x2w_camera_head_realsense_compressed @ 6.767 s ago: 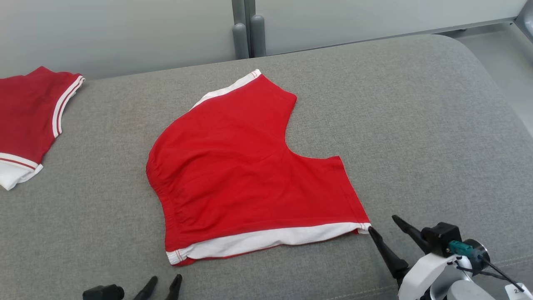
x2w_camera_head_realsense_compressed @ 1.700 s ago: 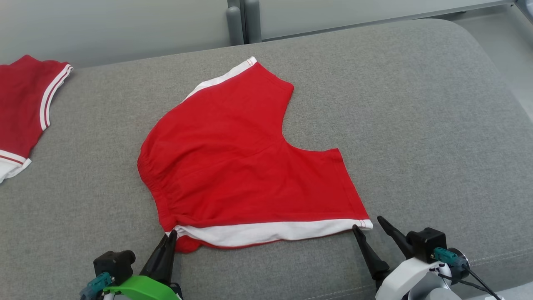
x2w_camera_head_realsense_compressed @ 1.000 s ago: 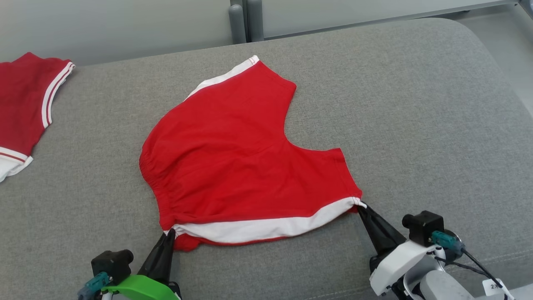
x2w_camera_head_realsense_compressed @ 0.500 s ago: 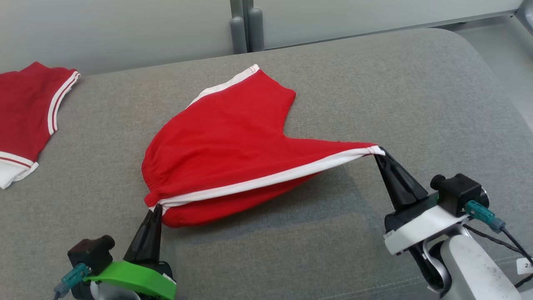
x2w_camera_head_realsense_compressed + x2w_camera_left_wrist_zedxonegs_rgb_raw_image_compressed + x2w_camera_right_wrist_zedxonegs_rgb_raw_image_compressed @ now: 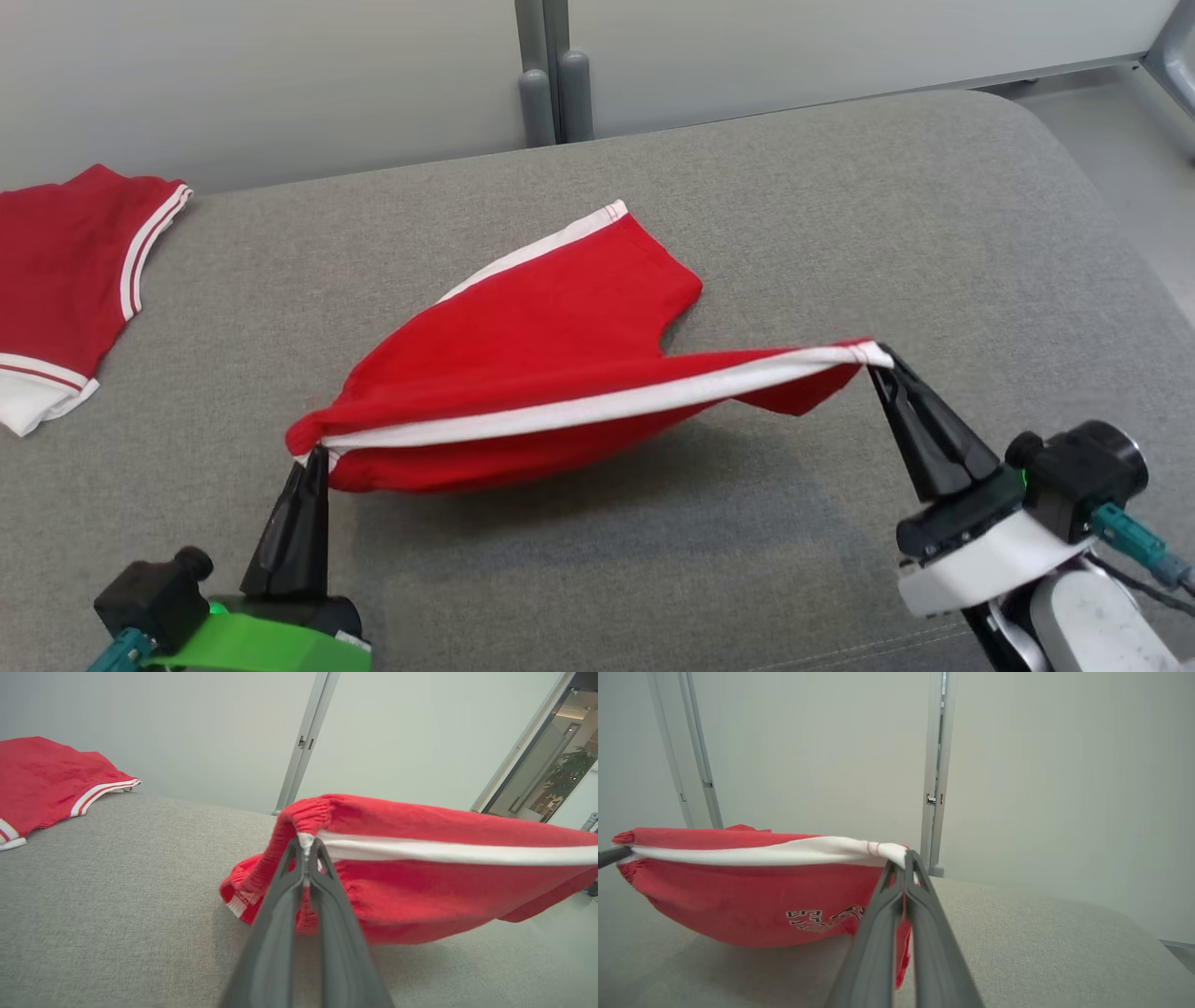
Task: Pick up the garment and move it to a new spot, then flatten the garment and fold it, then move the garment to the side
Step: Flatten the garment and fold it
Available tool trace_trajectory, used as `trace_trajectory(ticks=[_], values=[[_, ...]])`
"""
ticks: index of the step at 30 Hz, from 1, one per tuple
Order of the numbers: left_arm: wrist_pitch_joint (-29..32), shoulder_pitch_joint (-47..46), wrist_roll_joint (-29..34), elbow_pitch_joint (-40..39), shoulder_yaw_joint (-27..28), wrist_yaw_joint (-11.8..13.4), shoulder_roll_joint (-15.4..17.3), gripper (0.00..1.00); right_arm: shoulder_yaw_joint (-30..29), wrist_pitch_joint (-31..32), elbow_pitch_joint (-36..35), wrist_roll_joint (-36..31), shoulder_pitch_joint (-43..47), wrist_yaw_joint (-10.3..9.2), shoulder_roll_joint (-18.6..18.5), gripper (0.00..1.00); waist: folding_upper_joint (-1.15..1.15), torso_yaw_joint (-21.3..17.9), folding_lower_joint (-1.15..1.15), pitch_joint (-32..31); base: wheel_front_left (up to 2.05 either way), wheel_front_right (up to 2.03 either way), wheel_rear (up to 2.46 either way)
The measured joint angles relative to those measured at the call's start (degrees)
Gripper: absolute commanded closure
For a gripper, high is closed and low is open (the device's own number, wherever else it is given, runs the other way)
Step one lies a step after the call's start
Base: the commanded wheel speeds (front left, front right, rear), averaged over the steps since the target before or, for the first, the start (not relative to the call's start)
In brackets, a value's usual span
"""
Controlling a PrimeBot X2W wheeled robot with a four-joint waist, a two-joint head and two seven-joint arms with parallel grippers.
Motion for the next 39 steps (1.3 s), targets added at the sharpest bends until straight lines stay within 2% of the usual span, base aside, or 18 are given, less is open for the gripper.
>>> trace_trajectory(ticks=[7,13,20,25,29,39], values=[[0.0,5.2,0.4,0.5,-1.8,0.4,0.0,1.0,1.1,0.0,4.8,0.9,7.2,0.0,-1.6,1.0,0.0,0.1,0.0,0.2,0.0,0.0,0.0],[0.0,5.3,0.3,0.8,-3.5,0.4,0.0,1.0,1.4,0.0,7.4,2.4,6.4,0.0,-2.0,1.0,0.0,0.9,0.0,1.0,0.0,0.0,0.0],[2.0,0.0,0.4,3.9,-5.0,0.4,-0.1,1.0,3.7,0.3,13.0,3.2,-2.4,0.0,-2.6,1.0,0.0,2.2,0.0,2.0,0.0,0.0,0.0],[4.0,-4.9,0.4,6.4,-5.0,0.5,-0.3,1.0,6.7,3.2,16.5,3.8,-10.3,0.0,-4.2,1.0,0.0,2.9,0.0,3.7,0.0,0.0,0.0],[5.7,-11.1,0.3,9.4,-4.5,2.3,-1.0,1.0,7.8,7.1,21.2,4.3,-21.1,0.0,-5.7,1.0,0.0,4.1,0.0,6.6,0.0,0.0,0.0],[8.6,-21.2,-0.7,16.1,-5.9,5.0,-2.5,1.0,13.1,14.2,29.3,6.4,-34.8,0.0,-7.7,1.0,0.0,7.6,0.0,11.4,0.0,0.0,0.0]])
